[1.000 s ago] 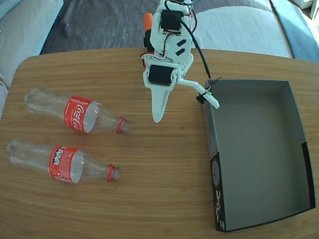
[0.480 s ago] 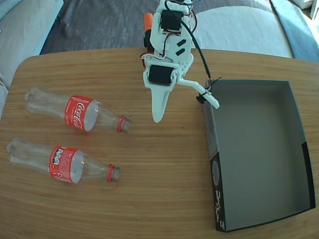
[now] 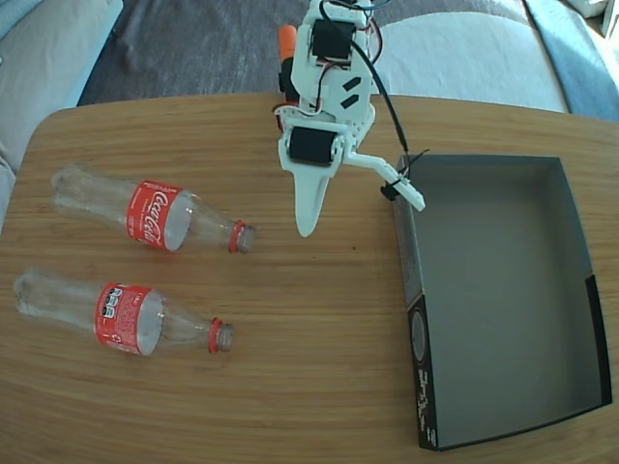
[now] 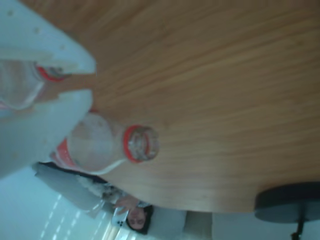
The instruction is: Grasp the bottles and put them in the box.
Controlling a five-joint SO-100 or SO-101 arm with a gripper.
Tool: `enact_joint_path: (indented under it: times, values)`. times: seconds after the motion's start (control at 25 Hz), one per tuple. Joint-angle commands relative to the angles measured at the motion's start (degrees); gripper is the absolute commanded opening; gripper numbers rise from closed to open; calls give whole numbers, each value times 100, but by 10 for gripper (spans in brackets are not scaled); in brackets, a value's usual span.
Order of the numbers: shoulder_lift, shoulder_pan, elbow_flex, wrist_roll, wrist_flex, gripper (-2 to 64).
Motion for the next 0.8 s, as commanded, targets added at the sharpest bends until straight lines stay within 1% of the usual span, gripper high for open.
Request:
enact_joint_path:
  times: [0.0, 0.12, 0.2, 0.4, 0.48, 0.52, 0.6, 0.68, 0.76]
  values:
    - [-158, -26, -642, 26, 167, -6]
    - [-949, 35, -1248, 26, 325, -6]
    - [-1617, 35, -1758, 26, 325, -6]
    - [-3331, 35, -3313, 26, 334, -6]
    - [-3938, 35, -4017, 18, 501, -5]
    - [-4219, 35, -4359, 9, 615, 5]
    - [-4711, 44, -4957, -70, 896, 49]
    - [-5133, 44, -5476, -369, 1230, 96]
    - [-5528, 44, -5915, -554, 1538, 125]
